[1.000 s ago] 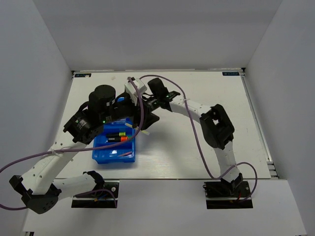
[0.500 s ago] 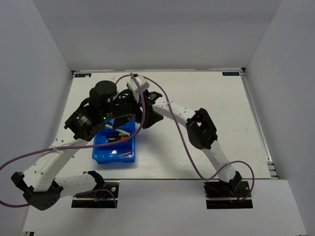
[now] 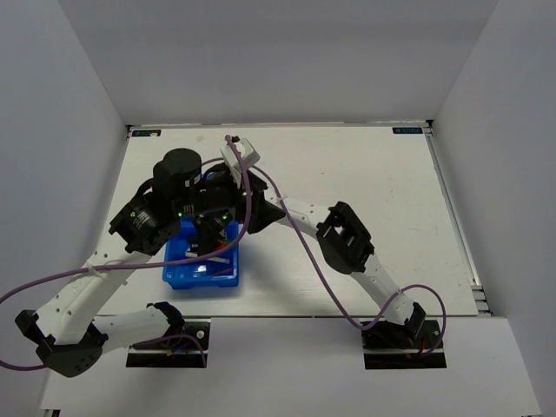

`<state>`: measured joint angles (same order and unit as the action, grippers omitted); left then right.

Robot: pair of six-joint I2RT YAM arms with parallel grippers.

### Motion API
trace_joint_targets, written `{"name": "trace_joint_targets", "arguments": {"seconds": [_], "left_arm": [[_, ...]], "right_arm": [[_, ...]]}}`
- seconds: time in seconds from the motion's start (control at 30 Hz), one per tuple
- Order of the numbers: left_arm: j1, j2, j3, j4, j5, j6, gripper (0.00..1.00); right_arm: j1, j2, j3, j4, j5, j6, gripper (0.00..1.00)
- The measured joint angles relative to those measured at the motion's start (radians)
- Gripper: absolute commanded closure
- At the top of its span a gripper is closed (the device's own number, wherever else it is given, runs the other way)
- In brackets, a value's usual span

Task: Sort the stationery into containers
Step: Place the pen in the storage box, then reset both arms

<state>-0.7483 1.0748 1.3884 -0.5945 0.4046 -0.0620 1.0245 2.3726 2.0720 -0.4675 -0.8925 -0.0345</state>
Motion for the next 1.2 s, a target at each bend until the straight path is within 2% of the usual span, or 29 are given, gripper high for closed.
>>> {"name": "trace_joint_targets", "arguments": {"seconds": [0.13,0.23,0.27,0.33,0.43,0.47,0.53,0.57,0.6,0.63,0.67,0.8,0.83,0.9,0.97,1.0,1.1,1.13,1.2], "left_arm": [[0.000,-0.016,-0.022,-0.002,0.000,-0.002,0.00],[0.000,-0.021,-0.028,-0.006,0.000,-0.003,0.00],[0.000,-0.022,-0.029,-0.008,-0.001,-0.003,0.00],[0.000,-0.025,-0.030,-0.013,-0.001,-0.003,0.00],[0.000,-0.028,-0.032,-0.022,-0.001,-0.003,0.00],[0.000,-0.028,-0.032,-0.026,-0.002,-0.003,0.00],[0.000,-0.027,-0.032,-0.029,-0.002,-0.003,0.00],[0.000,-0.027,-0.032,-0.031,-0.003,-0.003,0.00],[0.000,-0.027,-0.032,-0.032,-0.003,-0.003,0.00],[0.000,-0.027,-0.032,-0.033,-0.004,-0.003,0.00],[0.000,-0.027,-0.032,-0.034,-0.004,-0.004,0.00],[0.000,-0.022,-0.032,-0.034,-0.004,-0.013,0.00],[0.000,-0.020,-0.029,-0.038,-0.003,-0.014,0.00],[0.000,-0.018,-0.010,-0.054,-0.003,-0.016,0.00],[0.000,-0.024,0.012,-0.063,-0.005,-0.017,0.00],[0.000,-0.032,0.019,-0.064,-0.009,-0.017,0.00],[0.000,-0.081,0.023,-0.078,-0.048,-0.014,0.00],[0.000,-0.100,0.023,-0.085,-0.069,-0.013,0.00],[0.000,-0.132,0.023,-0.106,-0.124,-0.015,0.00]], "right_arm": [[0.029,0.003,-0.001,-0.033,0.064,-0.063,0.98],[0.039,0.007,-0.002,-0.048,0.101,-0.090,0.67],[0.040,0.008,-0.002,-0.056,0.110,-0.098,0.53],[0.039,0.008,-0.002,-0.063,0.122,-0.111,0.46],[0.036,0.008,0.000,-0.062,0.131,-0.118,0.40],[0.035,0.008,0.003,-0.063,0.131,-0.118,0.34],[0.032,0.008,0.015,-0.063,0.126,-0.109,0.34],[0.030,0.008,0.026,-0.061,0.128,-0.103,0.39],[0.029,0.008,0.036,-0.054,0.127,-0.097,0.65],[0.027,0.007,0.046,-0.045,0.125,-0.087,0.86],[0.023,0.007,0.051,-0.034,0.122,-0.078,1.00],[0.003,-0.001,0.053,0.006,0.154,0.009,1.00],[-0.008,-0.005,0.053,0.012,0.179,0.032,0.97],[-0.043,-0.021,0.057,0.014,0.247,0.072,0.75],[-0.101,-0.041,0.063,0.014,0.301,0.114,0.69],[-0.137,-0.053,0.063,0.014,0.317,0.135,0.59],[-0.280,-0.102,0.045,0.014,0.343,0.189,0.39],[-0.334,-0.121,0.035,0.006,0.350,0.196,0.10],[-0.431,-0.153,0.017,-0.024,0.385,0.186,0.10]]}}
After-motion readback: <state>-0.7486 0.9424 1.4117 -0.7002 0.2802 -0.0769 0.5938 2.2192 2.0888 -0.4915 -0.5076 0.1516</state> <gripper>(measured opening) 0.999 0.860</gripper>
